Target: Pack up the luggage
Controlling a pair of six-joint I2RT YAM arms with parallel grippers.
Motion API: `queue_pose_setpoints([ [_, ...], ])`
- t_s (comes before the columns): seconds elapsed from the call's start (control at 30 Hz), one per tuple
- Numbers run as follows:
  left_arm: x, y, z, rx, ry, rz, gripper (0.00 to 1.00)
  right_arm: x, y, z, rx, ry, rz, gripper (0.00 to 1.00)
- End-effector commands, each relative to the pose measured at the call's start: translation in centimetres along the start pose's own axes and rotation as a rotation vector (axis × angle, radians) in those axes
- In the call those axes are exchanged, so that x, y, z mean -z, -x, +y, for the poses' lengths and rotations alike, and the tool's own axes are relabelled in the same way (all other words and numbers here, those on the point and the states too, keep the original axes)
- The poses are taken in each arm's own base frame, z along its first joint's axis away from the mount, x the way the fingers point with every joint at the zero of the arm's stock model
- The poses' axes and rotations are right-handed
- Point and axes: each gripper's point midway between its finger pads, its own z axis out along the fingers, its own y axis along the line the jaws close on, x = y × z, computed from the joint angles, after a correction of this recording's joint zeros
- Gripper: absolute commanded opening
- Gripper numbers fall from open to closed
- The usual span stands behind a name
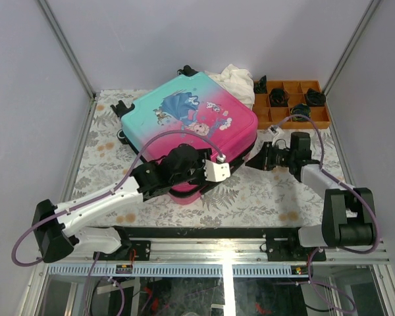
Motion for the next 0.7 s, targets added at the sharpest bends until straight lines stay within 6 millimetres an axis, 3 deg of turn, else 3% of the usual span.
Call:
queue_pose_setpoints([
  [0.0,1.3,-10.6,-2.9,-0.05,-0.122,0.335,0.52,1.5,4.8,-3.4,0.044,-0.096,-0.091,0.0],
  [0.37,2.1,-12.9,-4.4,-0.098,-0.19,0.368,0.44,3.7,11.5,-9.9,0.082,-0.187,-0.186,0.0],
  [0.47,2.2,-13.2,-4.6,-0.107,-0.2,0.368,0.44,3.2,13.0,-11.8,0.085,-0.196,-0.191,0.0],
  [0.67,2.1,-13.7,-4.8,-0.104,-0.216,0.374,0.42,2.1,14.7,-13.2,0.065,-0.161,-0.186,0.0],
])
